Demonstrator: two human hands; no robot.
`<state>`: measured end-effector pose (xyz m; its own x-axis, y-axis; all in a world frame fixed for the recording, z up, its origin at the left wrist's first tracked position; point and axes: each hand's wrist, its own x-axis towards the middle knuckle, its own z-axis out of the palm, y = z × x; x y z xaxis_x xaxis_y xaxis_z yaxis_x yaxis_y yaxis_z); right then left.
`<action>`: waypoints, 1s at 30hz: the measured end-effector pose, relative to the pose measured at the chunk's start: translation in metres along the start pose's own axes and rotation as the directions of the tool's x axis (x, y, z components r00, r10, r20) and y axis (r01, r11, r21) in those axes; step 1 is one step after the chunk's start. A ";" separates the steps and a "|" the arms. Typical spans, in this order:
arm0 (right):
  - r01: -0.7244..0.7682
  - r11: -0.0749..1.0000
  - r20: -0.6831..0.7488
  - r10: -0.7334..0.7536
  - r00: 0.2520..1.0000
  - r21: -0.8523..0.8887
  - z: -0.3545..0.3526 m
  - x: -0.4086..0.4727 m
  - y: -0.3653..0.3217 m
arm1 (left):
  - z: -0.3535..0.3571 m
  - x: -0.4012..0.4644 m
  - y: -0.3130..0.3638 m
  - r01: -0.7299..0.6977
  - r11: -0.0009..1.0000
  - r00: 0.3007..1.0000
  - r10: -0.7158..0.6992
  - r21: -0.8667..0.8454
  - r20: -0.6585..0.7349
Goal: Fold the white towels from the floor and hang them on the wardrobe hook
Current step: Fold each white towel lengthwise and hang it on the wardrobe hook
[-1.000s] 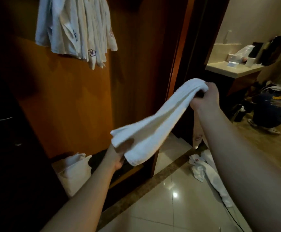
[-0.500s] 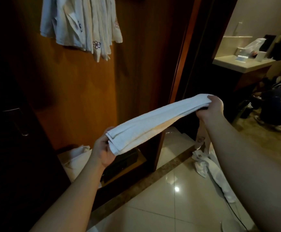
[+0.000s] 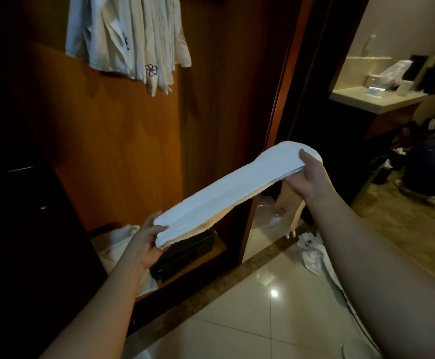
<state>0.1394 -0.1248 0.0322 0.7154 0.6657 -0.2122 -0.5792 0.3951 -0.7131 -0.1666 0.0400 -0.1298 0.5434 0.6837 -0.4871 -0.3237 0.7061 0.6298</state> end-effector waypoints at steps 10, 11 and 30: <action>0.000 0.999 0.110 -0.006 0.994 0.049 0.102 -0.036 0.002 | 0.024 0.012 -0.048 0.076 0.907 0.992 -0.028 0.415 -0.121; 0.020 1.000 0.122 -0.023 0.992 0.021 0.109 -0.038 0.001 | 0.028 0.011 -0.053 0.084 0.891 0.991 -0.026 0.446 -0.133; 0.113 0.994 0.133 -0.113 0.985 0.005 0.204 -0.046 -0.004 | 0.105 -0.022 -0.005 -0.237 0.809 0.927 0.354 0.538 -0.125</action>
<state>0.0288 -0.0278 0.1815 0.7177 0.6952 -0.0394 -0.4962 0.4709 -0.7294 -0.0956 0.0019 -0.0591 0.2922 0.9068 -0.3040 0.0259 0.3102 0.9503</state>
